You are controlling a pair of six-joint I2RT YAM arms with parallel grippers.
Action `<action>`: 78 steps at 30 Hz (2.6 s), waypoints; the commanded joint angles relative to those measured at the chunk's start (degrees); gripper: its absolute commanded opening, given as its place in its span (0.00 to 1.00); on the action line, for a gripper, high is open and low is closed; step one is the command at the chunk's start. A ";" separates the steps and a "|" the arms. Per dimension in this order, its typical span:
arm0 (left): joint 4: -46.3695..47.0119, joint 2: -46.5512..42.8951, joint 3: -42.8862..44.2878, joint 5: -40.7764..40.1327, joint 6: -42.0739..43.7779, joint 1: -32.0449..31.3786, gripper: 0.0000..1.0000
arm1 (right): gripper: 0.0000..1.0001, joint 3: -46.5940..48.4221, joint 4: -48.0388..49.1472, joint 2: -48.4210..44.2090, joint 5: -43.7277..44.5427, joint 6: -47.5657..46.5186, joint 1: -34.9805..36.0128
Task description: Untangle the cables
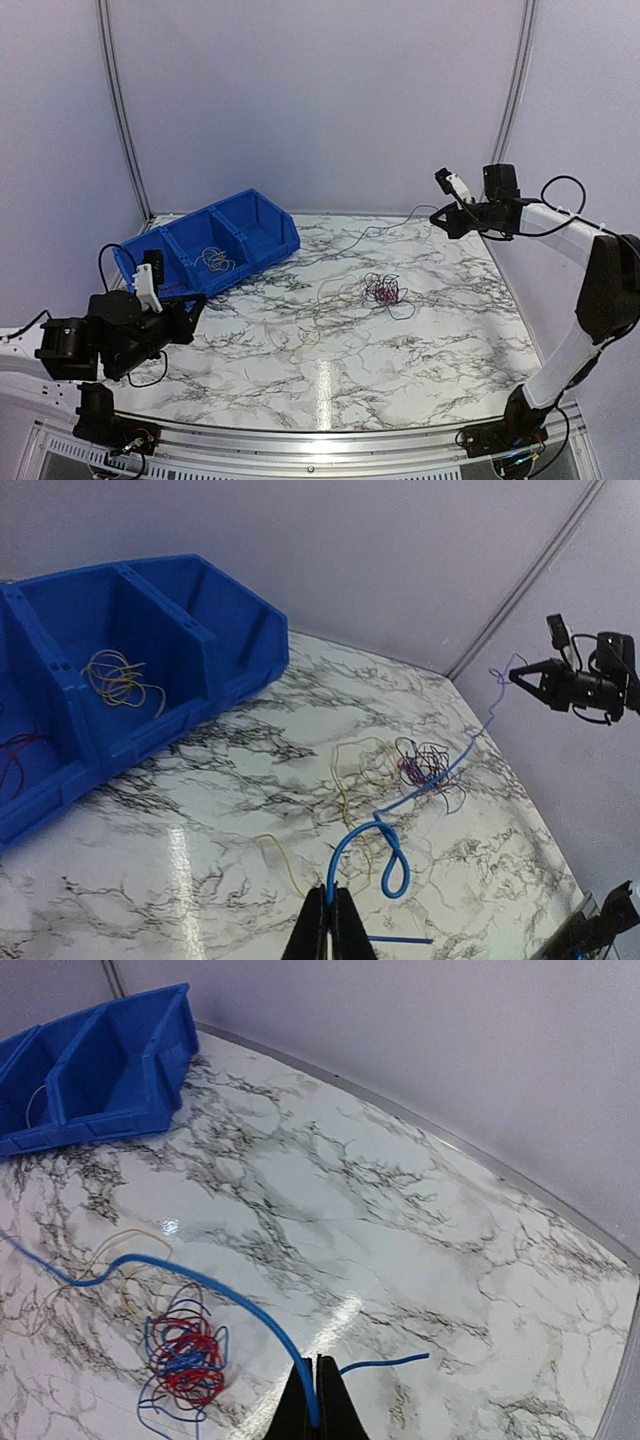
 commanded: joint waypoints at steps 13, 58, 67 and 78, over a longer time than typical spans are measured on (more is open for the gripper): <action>-33.28 -18.42 7.47 -21.55 -3.26 0.05 0.00 | 0.00 1.93 5.71 12.01 4.26 5.90 -15.31; -9.21 53.75 81.73 17.10 28.09 46.87 0.00 | 0.00 67.34 7.28 55.24 4.54 11.10 29.72; -9.72 74.34 104.86 22.27 28.17 52.32 0.00 | 0.61 64.53 1.51 51.98 6.23 3.37 32.11; -8.15 76.54 95.35 28.44 25.46 54.02 0.00 | 0.75 10.59 3.82 10.13 0.18 -4.43 28.31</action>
